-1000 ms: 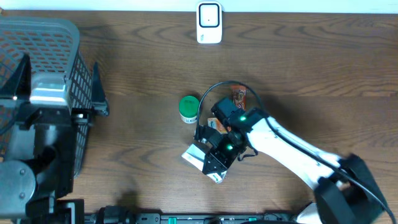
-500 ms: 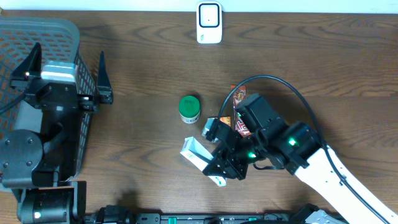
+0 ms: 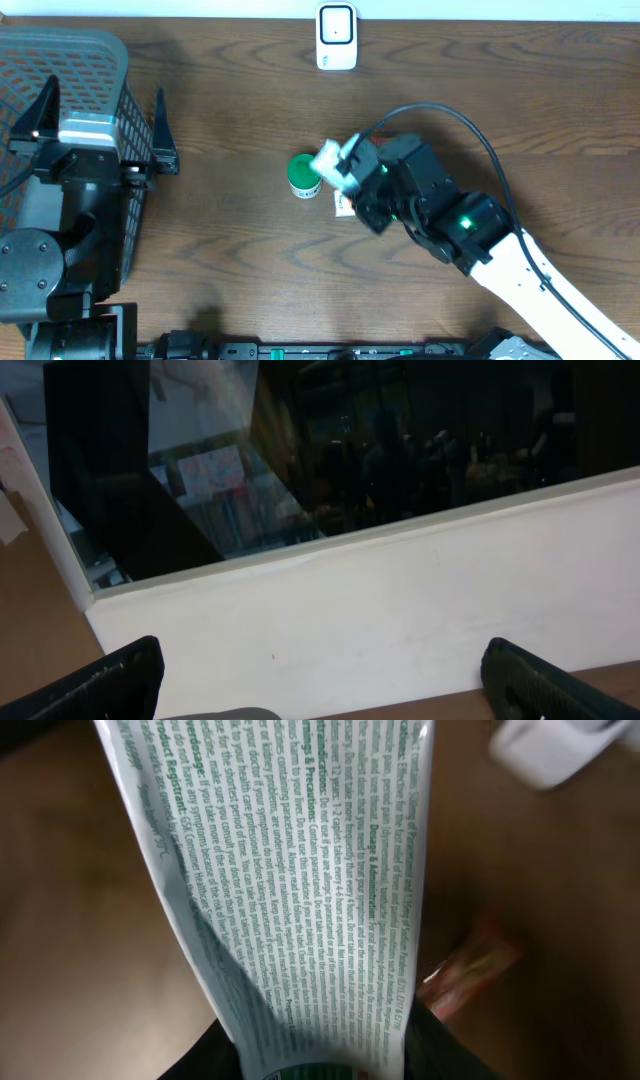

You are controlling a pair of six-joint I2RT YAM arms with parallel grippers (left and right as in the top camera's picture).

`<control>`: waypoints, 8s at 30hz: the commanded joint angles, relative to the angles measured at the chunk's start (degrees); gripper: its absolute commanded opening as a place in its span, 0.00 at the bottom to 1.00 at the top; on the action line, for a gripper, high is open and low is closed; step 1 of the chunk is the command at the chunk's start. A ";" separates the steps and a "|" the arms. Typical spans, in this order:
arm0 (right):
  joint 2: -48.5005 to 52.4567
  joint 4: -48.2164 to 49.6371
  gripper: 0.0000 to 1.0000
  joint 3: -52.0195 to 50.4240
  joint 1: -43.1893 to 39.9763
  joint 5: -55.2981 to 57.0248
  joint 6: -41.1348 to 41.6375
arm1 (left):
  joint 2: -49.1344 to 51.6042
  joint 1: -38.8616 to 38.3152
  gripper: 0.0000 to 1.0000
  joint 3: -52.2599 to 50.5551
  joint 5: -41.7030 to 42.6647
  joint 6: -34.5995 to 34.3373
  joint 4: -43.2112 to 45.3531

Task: Scan the item barcode
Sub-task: 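Lift the Panadol box and carry it toward the white scanner, then hold the Panadol box over the white scanner, then carry the Panadol box to the right table edge and release it, then reach the right gripper to the red chocolate bar and grasp it, then lift the chocolate bar up toward the white scanner, then carry the chocolate bar back and lower it beside the jar, release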

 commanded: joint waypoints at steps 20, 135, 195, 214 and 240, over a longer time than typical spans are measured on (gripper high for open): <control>32.94 34.38 0.31 13.16 -15.52 14.29 -24.44 | -0.63 -0.24 1.00 -0.17 0.74 -0.09 -3.80; 20.17 -4.13 0.85 -7.06 -21.66 -23.80 29.75 | -12.74 -0.24 0.99 -0.17 0.74 -0.11 -0.55; 3.96 34.21 0.01 -34.99 -26.49 -11.02 36.74 | -12.74 -0.24 0.99 -0.17 0.74 -0.11 -1.01; -30.93 13.84 0.01 -31.19 -25.24 15.39 9.14 | -12.74 -0.24 0.99 -0.17 0.76 -0.13 -1.01; 5.07 64.57 0.02 -31.21 1.09 59.47 -54.07 | -12.74 -0.24 0.99 -0.17 0.79 -0.13 -0.66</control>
